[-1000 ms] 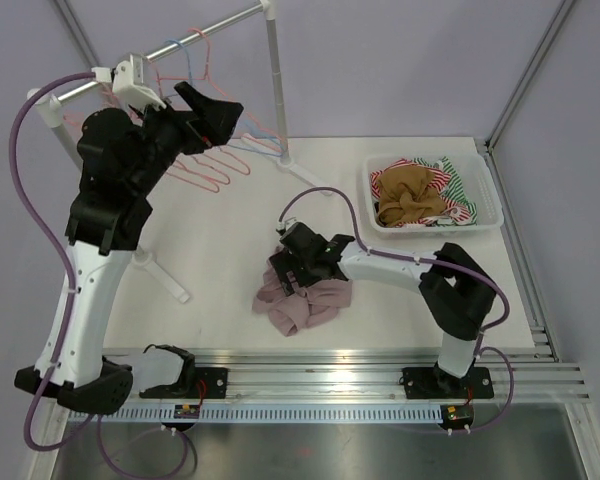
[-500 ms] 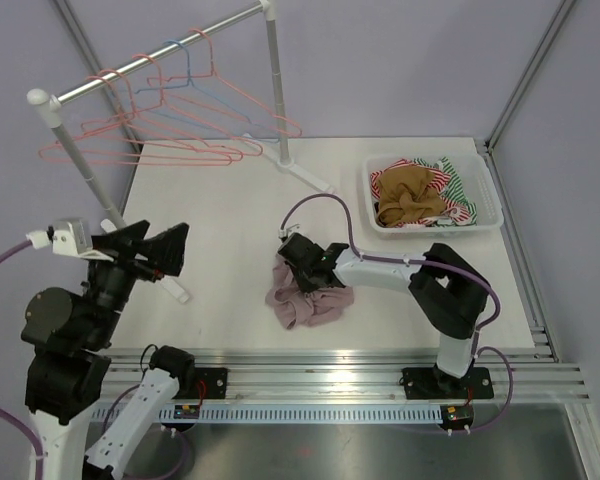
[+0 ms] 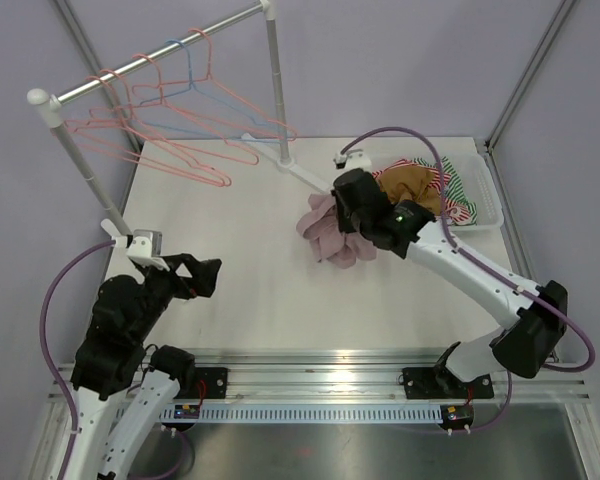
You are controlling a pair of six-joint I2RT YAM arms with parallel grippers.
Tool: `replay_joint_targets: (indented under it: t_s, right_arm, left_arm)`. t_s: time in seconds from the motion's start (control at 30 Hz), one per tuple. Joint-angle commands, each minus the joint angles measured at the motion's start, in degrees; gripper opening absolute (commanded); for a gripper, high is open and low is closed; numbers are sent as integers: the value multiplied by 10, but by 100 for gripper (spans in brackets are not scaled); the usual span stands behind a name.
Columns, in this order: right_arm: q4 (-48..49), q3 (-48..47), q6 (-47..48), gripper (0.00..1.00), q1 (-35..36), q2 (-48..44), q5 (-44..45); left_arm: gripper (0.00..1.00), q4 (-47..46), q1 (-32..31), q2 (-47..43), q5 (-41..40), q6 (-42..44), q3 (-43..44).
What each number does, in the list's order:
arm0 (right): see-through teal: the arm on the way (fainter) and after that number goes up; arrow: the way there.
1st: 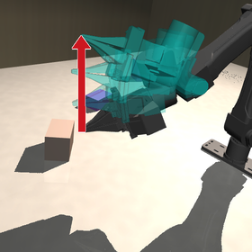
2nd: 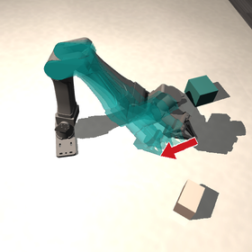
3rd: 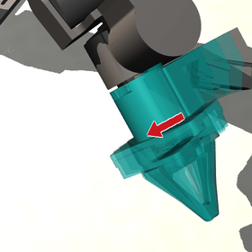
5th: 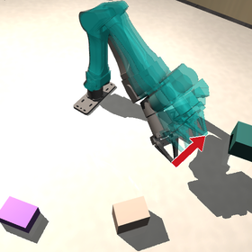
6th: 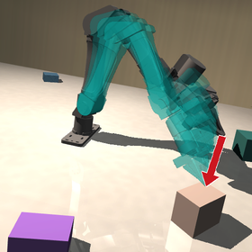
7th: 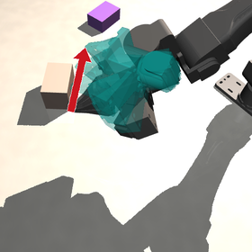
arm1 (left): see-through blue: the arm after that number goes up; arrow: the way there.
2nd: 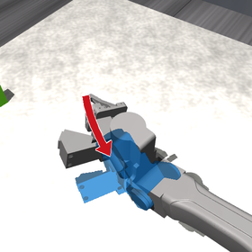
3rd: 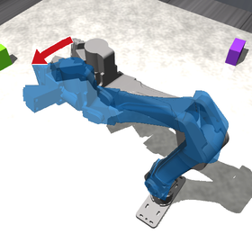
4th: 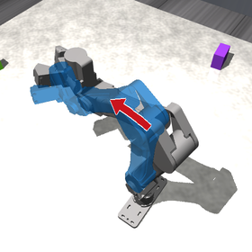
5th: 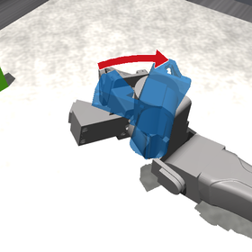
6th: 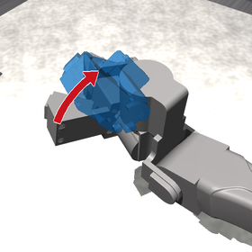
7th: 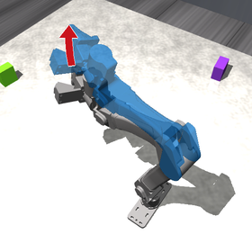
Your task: Remove the tank top from the hanger
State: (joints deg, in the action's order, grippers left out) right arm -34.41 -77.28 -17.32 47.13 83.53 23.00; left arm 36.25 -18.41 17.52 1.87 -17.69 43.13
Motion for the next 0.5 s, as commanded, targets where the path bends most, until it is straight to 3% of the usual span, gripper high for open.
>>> replay_joint_targets:
  t_s: [0.0, 0.2, 0.4, 0.47]
  right_arm:
    - [-49, -87, 24, 0, -56, -34, 52]
    - [-68, -182, 55, 0, -189, -14, 60]
    - [-72, -227, 69, 0, -362, 57, -120]
    - [-70, -222, 63, 0, -388, 95, -160]
  left_arm:
    - [99, -18, 0, 22, -8, 9, 12]
    - [99, -9, 0, 49, -6, 13, 16]
    - [99, -14, 0, 39, -6, 13, 13]
    - [99, -11, 0, 38, -16, 13, 14]
